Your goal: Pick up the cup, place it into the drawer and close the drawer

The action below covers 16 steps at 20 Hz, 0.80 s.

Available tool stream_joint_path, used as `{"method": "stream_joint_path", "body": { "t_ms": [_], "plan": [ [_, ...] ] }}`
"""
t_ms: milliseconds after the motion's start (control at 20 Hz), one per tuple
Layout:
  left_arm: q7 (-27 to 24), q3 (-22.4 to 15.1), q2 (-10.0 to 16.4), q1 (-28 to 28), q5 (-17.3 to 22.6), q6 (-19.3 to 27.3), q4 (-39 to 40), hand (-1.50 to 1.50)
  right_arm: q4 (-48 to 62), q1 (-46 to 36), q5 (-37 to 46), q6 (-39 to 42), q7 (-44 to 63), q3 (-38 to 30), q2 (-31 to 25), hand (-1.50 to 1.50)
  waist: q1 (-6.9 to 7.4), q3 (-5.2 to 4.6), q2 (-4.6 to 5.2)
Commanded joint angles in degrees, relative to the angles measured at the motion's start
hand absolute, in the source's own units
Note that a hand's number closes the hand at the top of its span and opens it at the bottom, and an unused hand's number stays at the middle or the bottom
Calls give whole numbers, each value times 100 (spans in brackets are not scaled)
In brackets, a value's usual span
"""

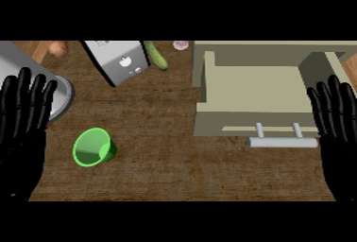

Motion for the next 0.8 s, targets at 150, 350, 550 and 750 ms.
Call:
{"method": "stream_joint_path", "body": {
  "t_ms": [150, 350, 550, 750],
  "plan": [
    [152, -459, -104, 829, -73, -237, -643, -150, 202, -209, -67, -36, -54, -299, 18, -150, -21, -13, -258],
    [223, -288, -494, 1253, 1008, -317, -237, -150, -22, 87, -17, 313, 252, -236, -361, -150, -38, -20, -258],
    [-333, -448, -623, 1861, 955, -536, 14, -150, 229, 65, 134, 324, 71, -168, -257, -150, -30, -16, -253],
    [-287, 168, -427, 1574, 1409, -711, 449, -150, -218, 234, -23, 526, 199, -259, -323, -150, -62, -16, -254]
  ]
}}
